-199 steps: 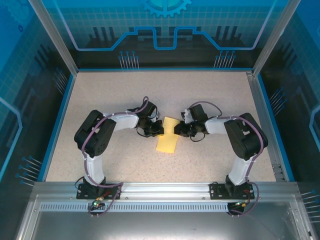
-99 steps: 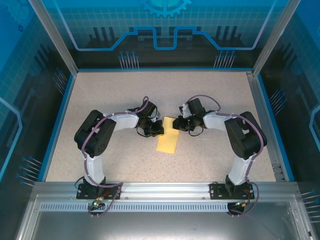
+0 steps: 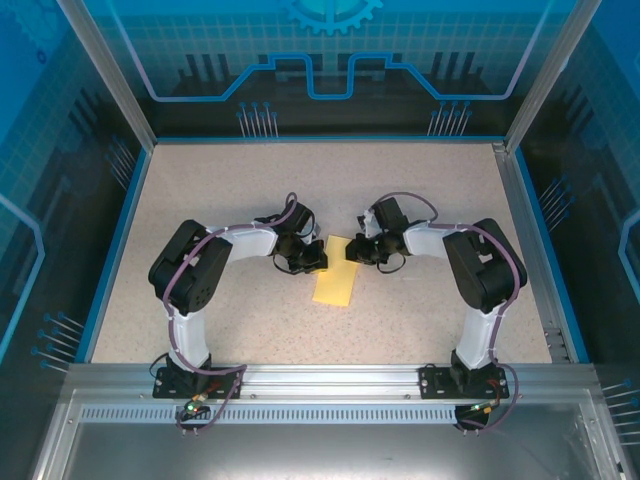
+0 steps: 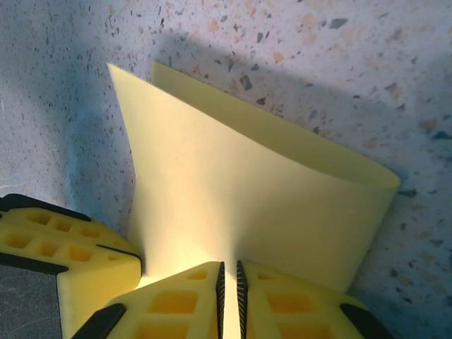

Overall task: Fold a paper plane with a square sheet of paper (pick it up from the middle)
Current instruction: Fold the square sheet of paper in half at the center of the table.

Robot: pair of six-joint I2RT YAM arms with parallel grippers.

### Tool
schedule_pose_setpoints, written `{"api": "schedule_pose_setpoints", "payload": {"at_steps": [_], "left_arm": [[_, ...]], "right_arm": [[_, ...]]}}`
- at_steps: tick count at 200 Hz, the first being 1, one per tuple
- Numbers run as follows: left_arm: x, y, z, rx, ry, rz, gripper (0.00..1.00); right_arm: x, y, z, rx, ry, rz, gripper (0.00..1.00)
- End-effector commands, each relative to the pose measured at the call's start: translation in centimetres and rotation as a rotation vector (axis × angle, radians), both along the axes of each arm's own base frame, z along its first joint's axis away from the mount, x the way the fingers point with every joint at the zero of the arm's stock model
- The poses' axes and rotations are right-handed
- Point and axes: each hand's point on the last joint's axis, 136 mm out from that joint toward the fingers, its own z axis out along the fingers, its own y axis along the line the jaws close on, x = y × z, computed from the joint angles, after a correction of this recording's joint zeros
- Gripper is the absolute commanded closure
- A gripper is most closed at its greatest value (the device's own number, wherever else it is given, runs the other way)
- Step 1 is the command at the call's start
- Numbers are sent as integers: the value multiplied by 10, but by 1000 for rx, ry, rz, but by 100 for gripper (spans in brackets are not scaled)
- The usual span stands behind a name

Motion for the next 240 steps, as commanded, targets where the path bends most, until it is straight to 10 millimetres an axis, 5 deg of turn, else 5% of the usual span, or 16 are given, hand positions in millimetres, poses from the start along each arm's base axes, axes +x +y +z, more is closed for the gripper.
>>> {"api": "schedule_pose_setpoints", "payload": {"at_steps": [1,95,178,240], "left_arm": [[-21,25,-33,128,98,10,100],[-22,25,-33,129,99,8,100],[-22,26,-36,130,103,10,100],[-21,24,-34,126,102,9,100]], "right_arm": [[3,3,10,-15,-9,27,84],[-1,-3,-26,-62,60,19,84],[21,1,35,35,-35,10,83],[36,-10,24,48,-23,-20,82]]}}
